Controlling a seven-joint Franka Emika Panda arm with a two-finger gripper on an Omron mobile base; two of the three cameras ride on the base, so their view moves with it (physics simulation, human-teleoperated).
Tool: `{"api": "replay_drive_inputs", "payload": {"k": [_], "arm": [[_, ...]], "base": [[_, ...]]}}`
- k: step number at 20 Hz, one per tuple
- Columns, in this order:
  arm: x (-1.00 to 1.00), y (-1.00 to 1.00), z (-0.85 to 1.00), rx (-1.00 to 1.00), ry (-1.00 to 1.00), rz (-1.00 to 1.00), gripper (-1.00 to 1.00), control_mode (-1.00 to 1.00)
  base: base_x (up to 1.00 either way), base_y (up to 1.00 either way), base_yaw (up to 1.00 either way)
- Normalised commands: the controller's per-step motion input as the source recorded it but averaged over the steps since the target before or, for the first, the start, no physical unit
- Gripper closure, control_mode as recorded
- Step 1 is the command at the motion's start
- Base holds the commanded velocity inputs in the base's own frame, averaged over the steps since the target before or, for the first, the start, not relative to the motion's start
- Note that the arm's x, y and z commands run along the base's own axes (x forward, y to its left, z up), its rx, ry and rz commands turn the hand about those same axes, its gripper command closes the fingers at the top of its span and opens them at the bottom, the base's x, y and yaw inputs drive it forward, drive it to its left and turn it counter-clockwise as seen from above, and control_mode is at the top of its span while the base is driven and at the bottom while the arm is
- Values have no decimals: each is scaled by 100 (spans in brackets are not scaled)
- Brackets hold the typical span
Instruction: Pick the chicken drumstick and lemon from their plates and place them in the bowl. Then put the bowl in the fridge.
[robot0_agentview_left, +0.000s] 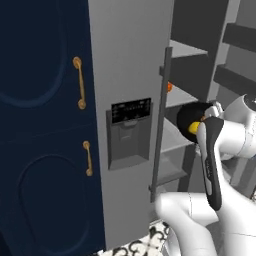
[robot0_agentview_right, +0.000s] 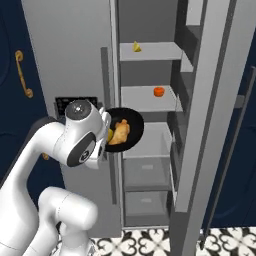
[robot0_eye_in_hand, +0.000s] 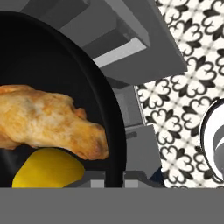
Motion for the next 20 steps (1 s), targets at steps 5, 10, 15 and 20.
{"api": "replay_drive_inputs", "payload": {"k": [5, 10, 15, 20], "arm": [[0, 0, 0, 0, 0, 0, 100, 100], [0, 0, 0, 0, 0, 0, 100, 100], [0, 0, 0, 0, 0, 0, 100, 100], [0, 0, 0, 0, 0, 0, 100, 100]], "base": [[79, -38, -9], [57, -28, -2], [80, -15, 0], [33, -33, 5]]}}
